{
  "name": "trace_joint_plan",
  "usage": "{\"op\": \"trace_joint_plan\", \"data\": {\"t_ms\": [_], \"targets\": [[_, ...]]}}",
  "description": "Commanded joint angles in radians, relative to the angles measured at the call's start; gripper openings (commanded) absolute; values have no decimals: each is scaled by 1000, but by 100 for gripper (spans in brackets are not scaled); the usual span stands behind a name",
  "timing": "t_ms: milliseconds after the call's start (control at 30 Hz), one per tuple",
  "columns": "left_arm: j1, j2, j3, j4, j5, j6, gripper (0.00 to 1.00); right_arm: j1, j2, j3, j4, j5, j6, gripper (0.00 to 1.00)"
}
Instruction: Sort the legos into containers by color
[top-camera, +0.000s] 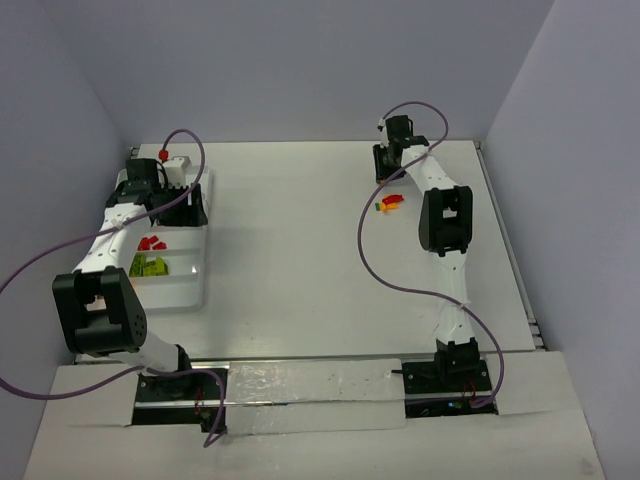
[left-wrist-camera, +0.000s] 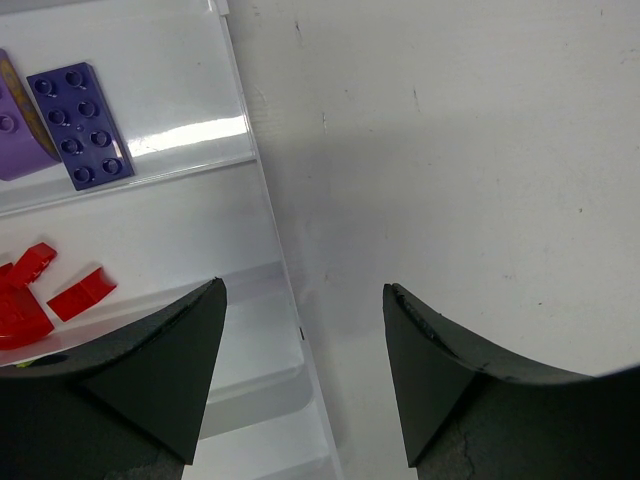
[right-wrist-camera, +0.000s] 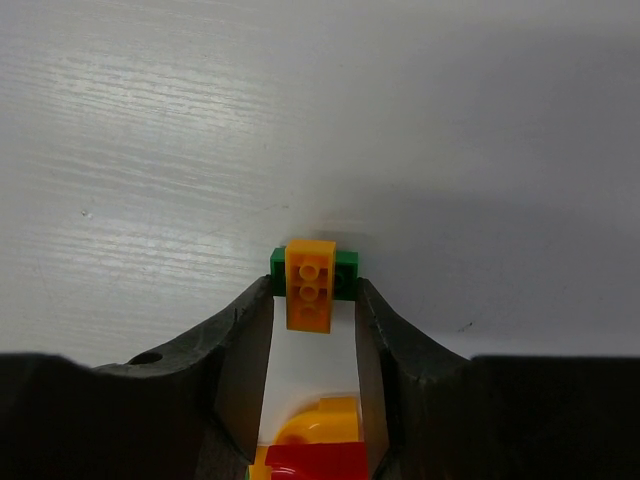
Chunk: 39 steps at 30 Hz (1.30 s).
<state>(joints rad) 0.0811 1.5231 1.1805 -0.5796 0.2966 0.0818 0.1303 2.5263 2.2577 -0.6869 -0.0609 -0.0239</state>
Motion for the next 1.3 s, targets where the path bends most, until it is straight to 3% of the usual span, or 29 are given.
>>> {"op": "trace_joint_plan", "data": {"t_ms": [0,233,467,667,1033,1133,1267], "targets": [[-3,9,51,18,15,-3,73,-6,-34,-6,14,-7,-15,31],[-4,1,52,10,19,3,73,-5,-121,-93,7,-51,-38,29],[-4,-21,34,7,33,14,73,7,-264,-297,-2,-244,-70,29],[-4,-37,22,7,42,15,73,81,-350,-443,-14,-321,-108,30],[-3,-52,5,3,45,20,73,246,-414,-616,8,-243,-133,31],[-3,-51,1,7,49,18,73,270,-428,-645,17,-211,-141,35],[-4,-46,2,9,54,15,73,289,-432,-640,3,-172,-148,53]]}}
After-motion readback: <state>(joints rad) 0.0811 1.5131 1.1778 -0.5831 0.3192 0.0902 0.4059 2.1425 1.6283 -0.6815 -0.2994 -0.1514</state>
